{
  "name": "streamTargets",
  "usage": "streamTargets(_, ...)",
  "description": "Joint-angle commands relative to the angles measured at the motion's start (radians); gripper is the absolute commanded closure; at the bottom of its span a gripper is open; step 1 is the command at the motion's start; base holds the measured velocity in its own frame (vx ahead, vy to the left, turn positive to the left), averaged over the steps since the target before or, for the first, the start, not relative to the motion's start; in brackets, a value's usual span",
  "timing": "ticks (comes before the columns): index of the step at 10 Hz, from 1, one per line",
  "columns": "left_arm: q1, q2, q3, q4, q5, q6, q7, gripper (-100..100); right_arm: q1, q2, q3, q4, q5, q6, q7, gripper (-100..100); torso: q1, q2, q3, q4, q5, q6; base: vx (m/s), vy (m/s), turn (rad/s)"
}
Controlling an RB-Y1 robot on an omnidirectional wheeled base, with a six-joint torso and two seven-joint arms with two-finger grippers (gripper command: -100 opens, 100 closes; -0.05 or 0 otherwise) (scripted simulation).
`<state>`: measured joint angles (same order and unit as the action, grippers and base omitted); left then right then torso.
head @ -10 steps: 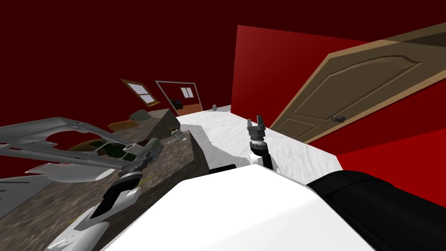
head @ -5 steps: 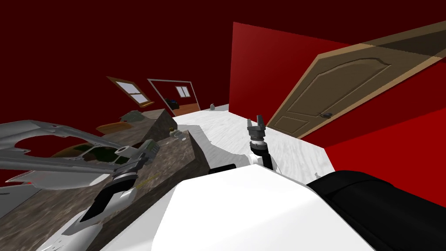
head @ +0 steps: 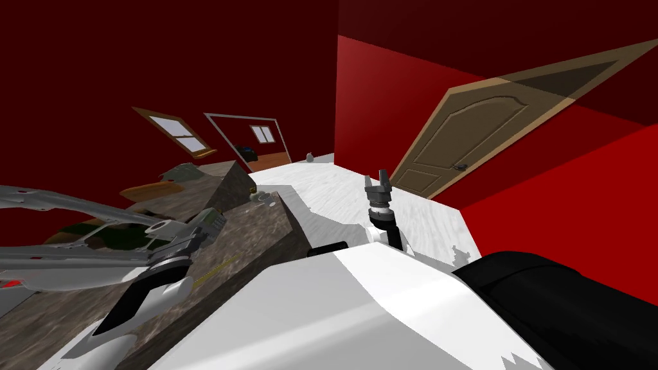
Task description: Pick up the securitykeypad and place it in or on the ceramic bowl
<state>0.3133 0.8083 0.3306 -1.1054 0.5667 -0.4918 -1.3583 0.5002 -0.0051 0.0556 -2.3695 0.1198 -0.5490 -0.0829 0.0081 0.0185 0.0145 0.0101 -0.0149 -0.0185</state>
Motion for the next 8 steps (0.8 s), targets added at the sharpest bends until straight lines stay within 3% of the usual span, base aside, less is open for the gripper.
streamTargets(1,-0.011,0.019,-0.004,0.024,0.05,-0.001,-0.017,100,0.0,0.0,0.0,0.0,0.0,0.0,0.0,0,0.0,0.0,0.0,0.0,0.0,0.0,-0.062,0.074,-0.162)
streamTargets(2,-0.015,0.042,-0.002,0.04,0.08,0.012,-0.057,100,0.0,0.0,0.0,0.0,0.0,0.0,0.0,0,-0.001,0.0,0.0,0.0,0.0,-0.001,-0.084,0.086,-0.27)
streamTargets(3,-0.015,0.042,-0.002,0.04,0.112,0.012,-0.057,100,0.0,0.0,0.0,0.0,0.0,0.0,0.0,0,-0.001,0.001,0.001,0.001,-0.002,0.0,-0.073,0.074,-0.124)
streamTargets(4,-0.02,0.065,0.0,0.055,0.143,0.025,-0.097,100,0.0,0.0,0.0,0.0,0.0,0.0,0.0,0,-0.002,0.001,0.001,0.001,-0.002,-0.002,-0.075,0.057,-0.165)
streamTargets(6,-0.02,0.065,0.0,0.055,0.188,0.025,-0.097,100,0.0,0.0,0.0,0.0,0.0,0.0,0.0,0,-0.002,0.0,0.0,0.0,-0.002,-0.002,-0.044,0.037,-0.081)
streamTargets(7,-0.026,0.087,0.002,0.069,0.228,0.037,-0.135,100,0.0,0.0,0.0,0.0,0.0,0.0,0.0,0,-0.002,-0.002,-0.001,0.0,-0.002,-0.004,-0.046,0.037,-0.199)
streamTargets(8,-0.026,0.087,0.002,0.069,0.255,0.037,-0.135,100,0.0,0.0,0.0,0.0,0.0,0.0,0.0,0,0.0,-0.003,-0.001,0.0,-0.002,-0.001,-0.054,0.05,-0.127)
